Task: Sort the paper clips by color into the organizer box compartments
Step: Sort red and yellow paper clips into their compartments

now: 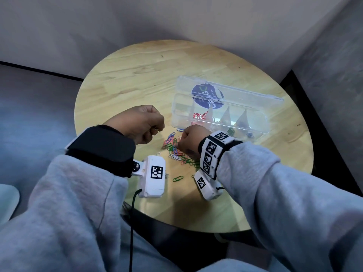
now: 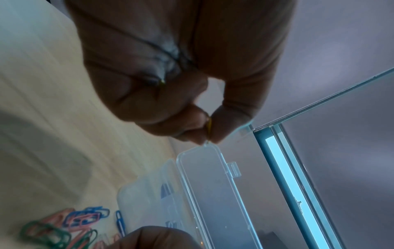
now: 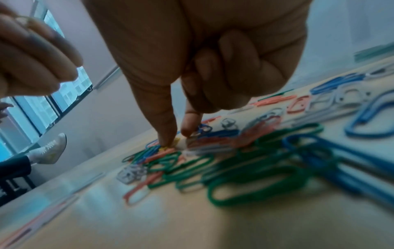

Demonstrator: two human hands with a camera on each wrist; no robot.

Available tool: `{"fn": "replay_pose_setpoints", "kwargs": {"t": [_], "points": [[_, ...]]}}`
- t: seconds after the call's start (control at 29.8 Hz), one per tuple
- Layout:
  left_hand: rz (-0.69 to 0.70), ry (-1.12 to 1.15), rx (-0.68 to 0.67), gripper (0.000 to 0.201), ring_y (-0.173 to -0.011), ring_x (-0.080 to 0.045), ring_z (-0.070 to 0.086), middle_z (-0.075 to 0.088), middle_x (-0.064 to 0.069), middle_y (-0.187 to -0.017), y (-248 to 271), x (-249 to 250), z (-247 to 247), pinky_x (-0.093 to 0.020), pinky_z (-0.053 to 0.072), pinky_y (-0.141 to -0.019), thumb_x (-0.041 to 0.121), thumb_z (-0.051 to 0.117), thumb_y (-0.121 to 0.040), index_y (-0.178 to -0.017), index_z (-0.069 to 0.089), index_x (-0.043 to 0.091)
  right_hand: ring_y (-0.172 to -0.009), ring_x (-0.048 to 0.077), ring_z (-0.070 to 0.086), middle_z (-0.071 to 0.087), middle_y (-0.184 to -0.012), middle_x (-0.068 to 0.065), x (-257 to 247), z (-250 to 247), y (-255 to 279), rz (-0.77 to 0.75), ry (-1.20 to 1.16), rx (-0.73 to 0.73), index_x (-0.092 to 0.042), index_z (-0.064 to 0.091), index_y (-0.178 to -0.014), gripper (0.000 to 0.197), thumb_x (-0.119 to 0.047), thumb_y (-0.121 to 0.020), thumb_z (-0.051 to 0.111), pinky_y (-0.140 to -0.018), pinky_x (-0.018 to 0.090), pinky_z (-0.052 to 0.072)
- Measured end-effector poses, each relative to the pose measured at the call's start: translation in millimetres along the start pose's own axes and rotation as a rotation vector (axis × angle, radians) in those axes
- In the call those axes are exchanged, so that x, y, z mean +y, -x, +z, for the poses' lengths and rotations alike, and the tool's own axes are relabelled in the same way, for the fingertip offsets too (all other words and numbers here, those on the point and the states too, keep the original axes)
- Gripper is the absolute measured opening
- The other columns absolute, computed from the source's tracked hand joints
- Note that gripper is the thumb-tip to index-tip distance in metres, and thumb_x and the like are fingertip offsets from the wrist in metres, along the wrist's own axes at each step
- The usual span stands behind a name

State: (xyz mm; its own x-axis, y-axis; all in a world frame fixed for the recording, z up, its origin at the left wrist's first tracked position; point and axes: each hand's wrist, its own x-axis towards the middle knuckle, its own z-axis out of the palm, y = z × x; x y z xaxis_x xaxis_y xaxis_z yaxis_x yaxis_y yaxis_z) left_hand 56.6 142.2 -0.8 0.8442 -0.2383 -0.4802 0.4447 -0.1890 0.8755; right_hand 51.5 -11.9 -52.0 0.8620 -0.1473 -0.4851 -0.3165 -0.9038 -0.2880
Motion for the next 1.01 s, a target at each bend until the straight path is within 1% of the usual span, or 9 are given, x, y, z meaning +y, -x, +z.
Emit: {"fn": "replay_pose_setpoints", "kwargs": {"t": [0.07,0.17,0.27,0.37,0.5,0.64,0.77,0.84,1.01], "points": [[-0.018,0.044,0.000,0.027,-0.047,-0.009,0.036,0.047,-0.003,-0.060,0.7,1.4,0.7,-0.010,0.026,-0.036,-0.003,0.044,-0.087,-0.070,0.052,0.017,-0.078,0.020,0.058,0.064,-0.087,0.005,-3.6,1.7,-2.4,0.024,0.083,0.026,-0.010,0.066,-0.092,0.024,-0.032,-0.084,0.060,-0.074,0.027,0.050],[-0.054,0.112,-0.001,0.026,-0.045,-0.008,0.038,0.042,0.000,-0.064,0.0,2.4,-0.2,-0.010,0.027,-0.034,0.000,0.042,-0.088,-0.082,0.063,0.014,-0.080,0.022,0.054,0.056,-0.082,0.005,-8.0,0.2,-3.1,0.039,0.165,-0.004,-0.010,0.057,-0.080,0.013,-0.022,-0.085,0.054,-0.066,0.026,0.045],[-0.063,0.204,0.005,0.026,-0.039,-0.005,0.039,0.042,0.000,-0.066,-1.0,2.5,-2.4,-0.011,0.028,-0.033,0.000,0.040,-0.084,-0.078,0.063,0.009,-0.086,0.028,0.060,0.061,-0.091,0.006,-4.8,4.9,-7.6,0.089,0.190,-0.065,-0.010,0.060,-0.083,0.022,-0.031,-0.077,0.057,-0.082,0.033,0.049],[-0.043,0.267,0.031,0.027,-0.047,-0.008,0.039,0.043,-0.001,-0.065,-2.1,3.9,-4.0,-0.011,0.029,-0.034,0.001,0.036,-0.084,-0.072,0.059,0.007,-0.067,0.023,0.057,0.057,-0.069,0.002,2.5,8.4,-3.6,0.070,0.135,-0.013,-0.013,0.056,-0.067,0.018,-0.029,-0.074,0.062,-0.069,0.028,0.049],[-0.055,0.329,0.009,0.028,-0.052,-0.012,0.049,0.049,-0.005,-0.069,-4.1,3.8,-2.7,-0.012,0.042,-0.038,0.007,0.035,-0.088,-0.077,0.061,0.005,-0.074,0.022,0.057,0.060,-0.080,0.006,16.0,-0.2,7.8,0.054,0.034,-0.073,-0.008,0.067,-0.086,0.021,-0.027,-0.076,0.065,-0.069,0.027,0.049],[-0.062,0.457,0.001,0.028,-0.070,-0.022,0.059,0.054,-0.014,-0.082,-5.3,0.8,-0.3,-0.020,0.056,-0.053,0.007,0.033,-0.091,-0.086,0.060,0.001,-0.055,0.020,0.045,0.054,-0.067,0.008,32.1,-18.4,24.4,0.078,-0.352,-0.208,-0.007,0.059,-0.073,0.008,-0.012,-0.077,0.062,-0.052,0.026,0.037],[-0.058,0.575,-0.025,0.027,-0.084,-0.027,0.061,0.057,-0.018,-0.093,-1.3,0.6,1.0,-0.026,0.058,-0.062,0.008,0.033,-0.091,-0.093,0.059,0.001,-0.041,0.008,0.052,0.053,-0.064,0.008,59.7,-35.6,39.1,0.100,-0.848,-0.213,-0.008,0.049,-0.069,0.021,0.006,-0.084,0.054,-0.037,0.017,0.036],[-0.045,0.616,-0.032,0.028,-0.086,-0.027,0.061,0.058,-0.018,-0.095,2.8,2.6,3.4,-0.027,0.058,-0.064,0.010,0.032,-0.092,-0.095,0.058,0.001,-0.037,0.006,0.051,0.050,-0.064,0.007,71.1,-44.8,46.7,0.081,-1.016,-0.223,-0.010,0.047,-0.071,0.024,0.008,-0.087,0.050,-0.036,0.015,0.038],[-0.014,0.632,-0.056,0.033,-0.088,-0.027,0.061,0.059,-0.019,-0.094,14.5,16.1,14.8,-0.027,0.058,-0.065,0.018,0.029,-0.093,-0.095,0.057,0.001,-0.036,0.009,0.051,0.048,-0.053,0.005,90.9,-66.9,61.8,0.089,-1.350,-0.279,-0.002,0.059,-0.080,0.031,0.009,-0.090,0.033,-0.040,0.015,0.045]]}}
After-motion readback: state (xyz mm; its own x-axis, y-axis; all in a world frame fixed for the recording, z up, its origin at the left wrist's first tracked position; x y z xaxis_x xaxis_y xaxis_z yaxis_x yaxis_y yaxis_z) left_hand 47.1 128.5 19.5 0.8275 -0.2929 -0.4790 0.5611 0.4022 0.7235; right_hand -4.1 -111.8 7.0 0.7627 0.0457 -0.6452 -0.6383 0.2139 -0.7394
